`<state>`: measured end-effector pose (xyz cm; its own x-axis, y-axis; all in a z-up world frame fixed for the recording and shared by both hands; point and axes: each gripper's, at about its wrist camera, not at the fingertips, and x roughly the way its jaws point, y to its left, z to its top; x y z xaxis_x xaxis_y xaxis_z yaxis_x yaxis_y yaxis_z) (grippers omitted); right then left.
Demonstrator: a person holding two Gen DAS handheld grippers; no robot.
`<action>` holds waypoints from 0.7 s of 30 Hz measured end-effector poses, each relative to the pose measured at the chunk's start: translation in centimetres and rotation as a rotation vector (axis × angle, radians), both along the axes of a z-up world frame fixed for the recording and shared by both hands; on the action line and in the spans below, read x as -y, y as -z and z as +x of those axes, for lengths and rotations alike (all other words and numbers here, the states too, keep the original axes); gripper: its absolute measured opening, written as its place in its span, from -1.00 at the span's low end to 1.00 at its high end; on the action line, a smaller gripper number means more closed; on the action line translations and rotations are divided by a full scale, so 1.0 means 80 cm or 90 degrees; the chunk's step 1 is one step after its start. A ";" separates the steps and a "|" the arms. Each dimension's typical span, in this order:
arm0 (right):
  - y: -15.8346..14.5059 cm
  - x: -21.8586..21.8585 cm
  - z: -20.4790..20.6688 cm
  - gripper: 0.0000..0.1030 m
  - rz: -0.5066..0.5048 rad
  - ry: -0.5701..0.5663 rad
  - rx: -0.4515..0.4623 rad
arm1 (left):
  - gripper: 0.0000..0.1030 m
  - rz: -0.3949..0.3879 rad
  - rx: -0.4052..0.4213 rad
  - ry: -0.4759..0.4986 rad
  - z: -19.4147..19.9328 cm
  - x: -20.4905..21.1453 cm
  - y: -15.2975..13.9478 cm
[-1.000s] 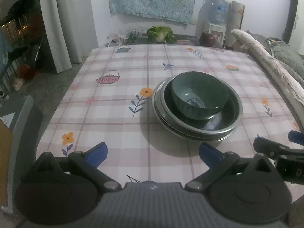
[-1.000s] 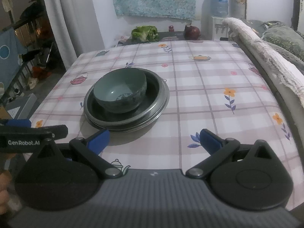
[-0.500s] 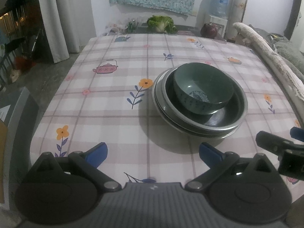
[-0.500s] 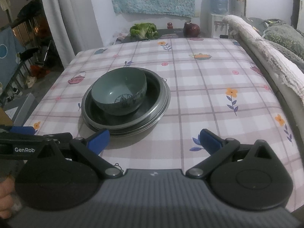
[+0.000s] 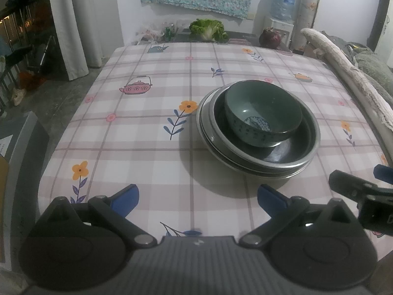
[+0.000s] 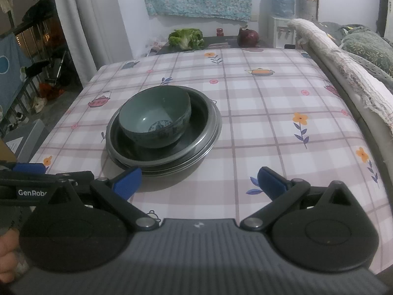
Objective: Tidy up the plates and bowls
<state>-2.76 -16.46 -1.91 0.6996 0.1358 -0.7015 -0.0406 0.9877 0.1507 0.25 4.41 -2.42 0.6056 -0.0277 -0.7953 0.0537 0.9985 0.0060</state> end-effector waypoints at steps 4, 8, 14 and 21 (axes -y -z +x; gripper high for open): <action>0.002 -0.001 0.000 0.97 0.001 -0.001 -0.001 | 1.00 -0.001 0.000 0.000 0.000 0.000 0.000; 0.002 -0.001 0.000 0.97 0.001 -0.001 -0.001 | 1.00 -0.001 0.000 0.000 0.000 0.000 0.000; 0.003 -0.002 0.001 0.97 0.001 -0.001 -0.001 | 1.00 0.000 0.000 0.000 0.000 0.000 0.000; 0.005 -0.003 0.001 0.97 0.001 -0.003 -0.004 | 1.00 0.001 -0.001 0.000 -0.001 0.001 0.000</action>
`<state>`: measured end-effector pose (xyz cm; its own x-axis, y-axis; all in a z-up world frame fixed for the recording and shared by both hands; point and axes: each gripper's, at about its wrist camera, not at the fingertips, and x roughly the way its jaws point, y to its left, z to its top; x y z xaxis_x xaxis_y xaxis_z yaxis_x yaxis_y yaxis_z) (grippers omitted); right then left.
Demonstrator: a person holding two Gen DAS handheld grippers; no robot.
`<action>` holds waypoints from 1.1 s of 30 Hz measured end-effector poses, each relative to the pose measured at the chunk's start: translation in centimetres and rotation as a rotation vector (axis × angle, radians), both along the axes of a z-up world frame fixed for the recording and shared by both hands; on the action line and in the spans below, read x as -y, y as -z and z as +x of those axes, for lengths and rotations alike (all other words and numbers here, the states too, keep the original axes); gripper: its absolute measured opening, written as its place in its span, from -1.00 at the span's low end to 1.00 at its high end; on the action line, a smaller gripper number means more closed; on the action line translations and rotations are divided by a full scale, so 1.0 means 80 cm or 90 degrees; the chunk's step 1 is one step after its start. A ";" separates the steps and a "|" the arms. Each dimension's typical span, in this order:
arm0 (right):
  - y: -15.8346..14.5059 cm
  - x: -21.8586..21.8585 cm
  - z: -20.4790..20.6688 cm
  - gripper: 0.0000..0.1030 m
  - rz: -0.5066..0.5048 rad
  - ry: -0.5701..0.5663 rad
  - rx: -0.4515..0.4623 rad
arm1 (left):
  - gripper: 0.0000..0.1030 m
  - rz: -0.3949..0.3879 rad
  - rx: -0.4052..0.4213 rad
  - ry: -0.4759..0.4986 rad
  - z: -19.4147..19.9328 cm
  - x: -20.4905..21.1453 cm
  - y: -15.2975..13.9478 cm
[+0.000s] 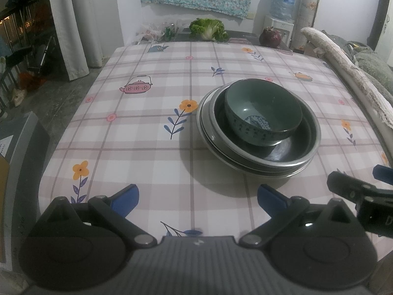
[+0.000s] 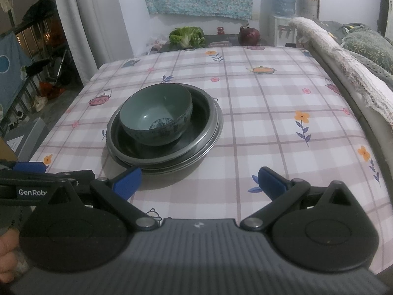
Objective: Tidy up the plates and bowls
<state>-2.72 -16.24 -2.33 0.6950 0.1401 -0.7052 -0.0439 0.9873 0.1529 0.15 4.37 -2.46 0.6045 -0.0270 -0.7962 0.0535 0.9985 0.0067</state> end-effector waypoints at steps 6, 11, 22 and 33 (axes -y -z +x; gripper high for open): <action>0.003 0.001 0.000 0.97 0.000 -0.001 -0.003 | 1.00 0.001 -0.002 0.000 0.001 0.000 0.000; 0.003 0.000 0.000 0.97 0.000 -0.001 -0.003 | 1.00 0.001 -0.004 0.001 0.001 0.000 0.002; 0.006 0.000 -0.001 0.97 -0.003 -0.007 -0.007 | 1.00 0.001 -0.007 0.000 0.002 0.000 0.004; 0.006 -0.002 -0.001 0.97 -0.004 -0.010 -0.011 | 1.00 0.002 -0.007 0.000 0.001 0.000 0.004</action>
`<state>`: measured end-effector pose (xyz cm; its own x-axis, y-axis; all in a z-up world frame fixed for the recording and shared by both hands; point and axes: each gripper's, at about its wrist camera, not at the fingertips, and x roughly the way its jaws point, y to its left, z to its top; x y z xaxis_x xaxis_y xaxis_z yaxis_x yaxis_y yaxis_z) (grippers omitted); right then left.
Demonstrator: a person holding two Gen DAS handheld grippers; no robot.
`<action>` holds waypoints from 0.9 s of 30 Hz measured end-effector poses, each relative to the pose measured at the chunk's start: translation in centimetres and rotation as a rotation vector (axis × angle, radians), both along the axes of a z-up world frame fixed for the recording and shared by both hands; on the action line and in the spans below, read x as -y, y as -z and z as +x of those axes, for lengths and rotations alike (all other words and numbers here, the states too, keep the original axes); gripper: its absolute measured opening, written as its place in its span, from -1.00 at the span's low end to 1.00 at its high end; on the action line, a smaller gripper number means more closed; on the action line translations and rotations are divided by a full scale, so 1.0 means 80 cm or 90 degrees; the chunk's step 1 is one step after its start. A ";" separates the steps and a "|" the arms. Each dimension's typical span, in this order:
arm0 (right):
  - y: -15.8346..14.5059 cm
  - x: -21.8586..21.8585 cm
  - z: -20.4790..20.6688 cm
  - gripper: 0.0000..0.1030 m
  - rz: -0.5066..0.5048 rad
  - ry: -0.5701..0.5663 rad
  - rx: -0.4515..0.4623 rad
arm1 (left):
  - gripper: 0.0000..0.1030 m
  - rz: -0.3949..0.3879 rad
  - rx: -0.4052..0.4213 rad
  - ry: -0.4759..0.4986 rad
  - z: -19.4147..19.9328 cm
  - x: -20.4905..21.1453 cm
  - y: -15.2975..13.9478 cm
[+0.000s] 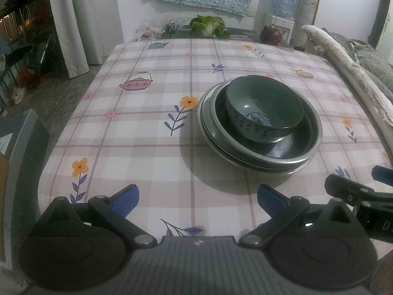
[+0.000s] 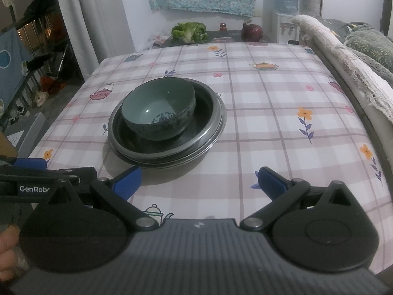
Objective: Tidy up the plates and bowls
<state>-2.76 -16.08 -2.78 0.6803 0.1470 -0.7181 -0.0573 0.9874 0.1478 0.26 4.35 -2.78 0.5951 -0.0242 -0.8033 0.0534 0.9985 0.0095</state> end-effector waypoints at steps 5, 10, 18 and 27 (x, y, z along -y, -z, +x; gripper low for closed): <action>0.000 0.000 0.000 0.97 0.000 0.000 0.000 | 1.00 0.000 -0.001 -0.001 0.000 -0.001 0.000; 0.000 0.000 0.000 0.97 -0.001 0.000 0.000 | 1.00 0.000 -0.001 -0.001 0.000 -0.001 0.000; 0.000 -0.001 0.000 0.97 -0.001 0.000 0.000 | 1.00 0.000 -0.001 -0.001 0.000 -0.001 0.000; -0.001 -0.001 0.001 0.97 -0.001 -0.001 0.000 | 1.00 0.000 0.001 -0.003 0.000 -0.004 -0.001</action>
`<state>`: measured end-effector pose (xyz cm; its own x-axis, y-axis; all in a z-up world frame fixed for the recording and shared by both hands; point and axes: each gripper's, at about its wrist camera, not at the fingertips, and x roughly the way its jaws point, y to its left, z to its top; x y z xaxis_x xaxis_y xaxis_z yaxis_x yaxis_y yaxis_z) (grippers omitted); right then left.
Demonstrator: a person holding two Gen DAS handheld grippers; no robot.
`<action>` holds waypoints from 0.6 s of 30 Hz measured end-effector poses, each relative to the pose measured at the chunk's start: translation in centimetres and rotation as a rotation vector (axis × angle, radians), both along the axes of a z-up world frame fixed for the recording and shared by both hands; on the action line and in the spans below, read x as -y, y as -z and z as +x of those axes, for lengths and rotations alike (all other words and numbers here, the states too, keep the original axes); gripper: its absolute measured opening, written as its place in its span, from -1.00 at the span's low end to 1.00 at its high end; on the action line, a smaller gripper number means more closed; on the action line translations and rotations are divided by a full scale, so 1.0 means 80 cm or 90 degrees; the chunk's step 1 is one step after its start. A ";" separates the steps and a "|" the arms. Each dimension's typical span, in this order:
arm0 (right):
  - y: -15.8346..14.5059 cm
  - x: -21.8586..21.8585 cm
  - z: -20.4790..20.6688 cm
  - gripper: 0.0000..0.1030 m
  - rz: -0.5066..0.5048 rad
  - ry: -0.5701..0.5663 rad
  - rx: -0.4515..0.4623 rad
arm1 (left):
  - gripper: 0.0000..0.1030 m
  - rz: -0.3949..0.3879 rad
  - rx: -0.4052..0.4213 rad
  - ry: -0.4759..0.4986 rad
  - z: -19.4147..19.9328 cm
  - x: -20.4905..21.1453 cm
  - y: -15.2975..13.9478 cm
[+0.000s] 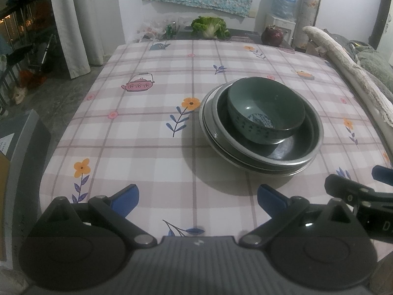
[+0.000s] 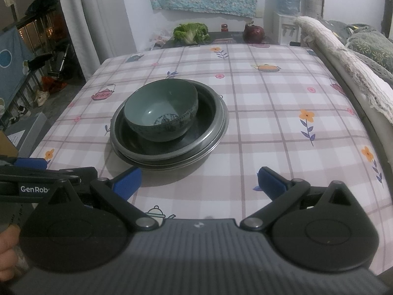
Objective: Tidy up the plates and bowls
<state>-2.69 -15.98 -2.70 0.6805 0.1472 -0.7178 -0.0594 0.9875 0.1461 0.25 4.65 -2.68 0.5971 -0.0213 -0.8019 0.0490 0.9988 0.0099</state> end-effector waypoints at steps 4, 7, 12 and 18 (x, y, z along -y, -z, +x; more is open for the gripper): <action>0.000 0.000 0.000 0.97 0.000 0.000 0.000 | 1.00 0.000 0.000 0.000 0.000 0.000 0.000; 0.000 0.000 0.000 0.97 0.000 0.000 0.000 | 1.00 0.000 0.001 0.001 0.001 0.000 -0.001; 0.000 -0.001 0.000 0.97 -0.001 0.000 0.000 | 1.00 0.000 0.001 0.000 0.000 -0.001 -0.001; 0.000 -0.001 -0.001 0.97 0.000 0.000 0.001 | 1.00 0.000 0.001 0.000 0.001 -0.001 -0.002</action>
